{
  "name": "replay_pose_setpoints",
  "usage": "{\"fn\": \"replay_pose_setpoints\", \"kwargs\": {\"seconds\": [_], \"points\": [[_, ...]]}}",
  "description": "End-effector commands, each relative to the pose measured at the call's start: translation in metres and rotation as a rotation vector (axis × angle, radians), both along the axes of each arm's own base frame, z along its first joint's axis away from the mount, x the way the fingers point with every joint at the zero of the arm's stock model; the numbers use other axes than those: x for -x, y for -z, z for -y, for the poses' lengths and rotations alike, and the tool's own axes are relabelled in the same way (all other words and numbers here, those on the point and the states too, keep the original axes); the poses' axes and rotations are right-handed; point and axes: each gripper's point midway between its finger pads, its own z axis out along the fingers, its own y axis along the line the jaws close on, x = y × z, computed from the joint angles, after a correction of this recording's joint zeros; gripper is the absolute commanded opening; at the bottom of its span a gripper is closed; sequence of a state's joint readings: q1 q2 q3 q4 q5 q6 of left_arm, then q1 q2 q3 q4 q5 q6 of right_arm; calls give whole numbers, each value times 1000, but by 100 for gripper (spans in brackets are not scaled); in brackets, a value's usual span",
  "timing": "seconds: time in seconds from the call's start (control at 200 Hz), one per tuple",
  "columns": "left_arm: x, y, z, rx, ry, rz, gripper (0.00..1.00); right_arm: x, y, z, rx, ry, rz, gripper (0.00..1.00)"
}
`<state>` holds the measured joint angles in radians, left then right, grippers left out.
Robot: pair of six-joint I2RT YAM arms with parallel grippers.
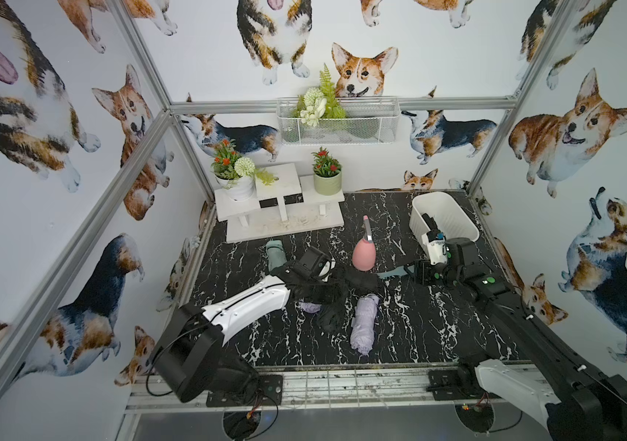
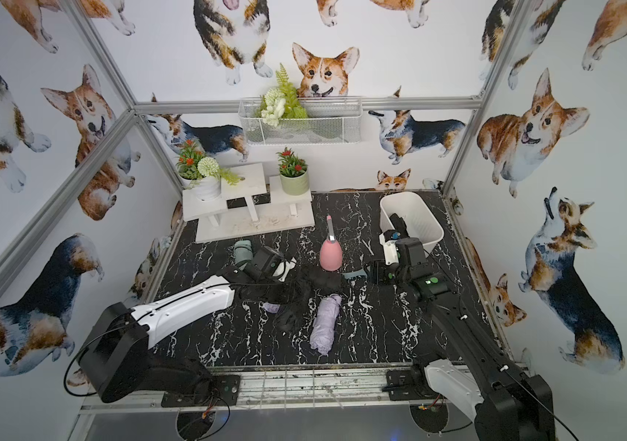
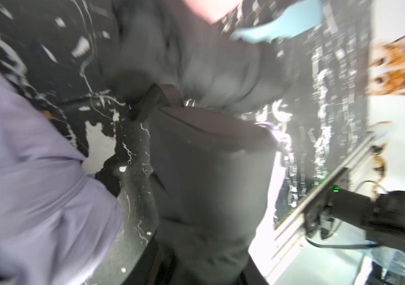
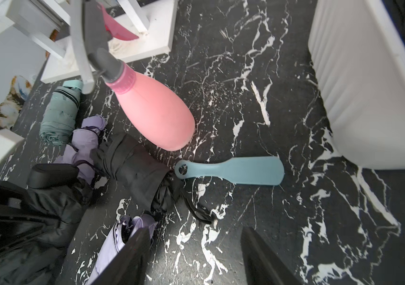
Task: Put the umbrella into the storage box
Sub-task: Pick up the umbrella from the center of the board.
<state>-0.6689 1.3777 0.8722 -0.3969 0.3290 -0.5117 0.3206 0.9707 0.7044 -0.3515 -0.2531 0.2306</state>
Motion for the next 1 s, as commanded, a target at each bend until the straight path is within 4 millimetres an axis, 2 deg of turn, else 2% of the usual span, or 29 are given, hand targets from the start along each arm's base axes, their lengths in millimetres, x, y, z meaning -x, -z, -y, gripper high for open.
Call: {"fn": "replay_pose_setpoints", "kwargs": {"seconds": [0.0,0.035,0.18,0.265,0.285,0.37,0.501,0.591,0.661,0.686,0.701,0.726,0.826,0.996], "points": [[2,-26,-2,78,-1,8,10,-9,-38,-19,-35,-135,261,64],[0,-35,-3,109,-7,13,10,-6,-43,-24,-27,-175,320,60],[-10,-79,-7,264,-34,34,10,13,-68,-51,33,-342,577,58],[-18,-104,-12,357,-49,39,10,32,-77,-75,119,-468,785,62],[-21,-109,-14,378,-57,42,10,37,-79,-81,153,-502,842,68],[-31,-129,-22,454,-85,49,9,47,-70,-102,306,-603,990,74],[-50,-153,-32,572,-127,37,6,39,-60,-126,556,-654,1113,76],[-58,-169,-32,644,-132,37,5,33,-65,-141,654,-655,1227,78],[-63,-178,-31,667,-133,43,5,32,-71,-153,682,-669,1302,80],[-64,-181,-30,676,-130,46,5,32,-80,-156,683,-655,1341,80],[-65,-183,-29,681,-126,45,5,30,-73,-161,696,-671,1339,81],[-66,-186,-29,691,-123,44,5,28,-75,-165,704,-665,1362,81],[-67,-198,-25,727,-102,37,5,23,-94,-175,727,-611,1472,83],[-65,-200,-21,742,-77,9,5,25,-116,-183,743,-589,1586,83]]}}
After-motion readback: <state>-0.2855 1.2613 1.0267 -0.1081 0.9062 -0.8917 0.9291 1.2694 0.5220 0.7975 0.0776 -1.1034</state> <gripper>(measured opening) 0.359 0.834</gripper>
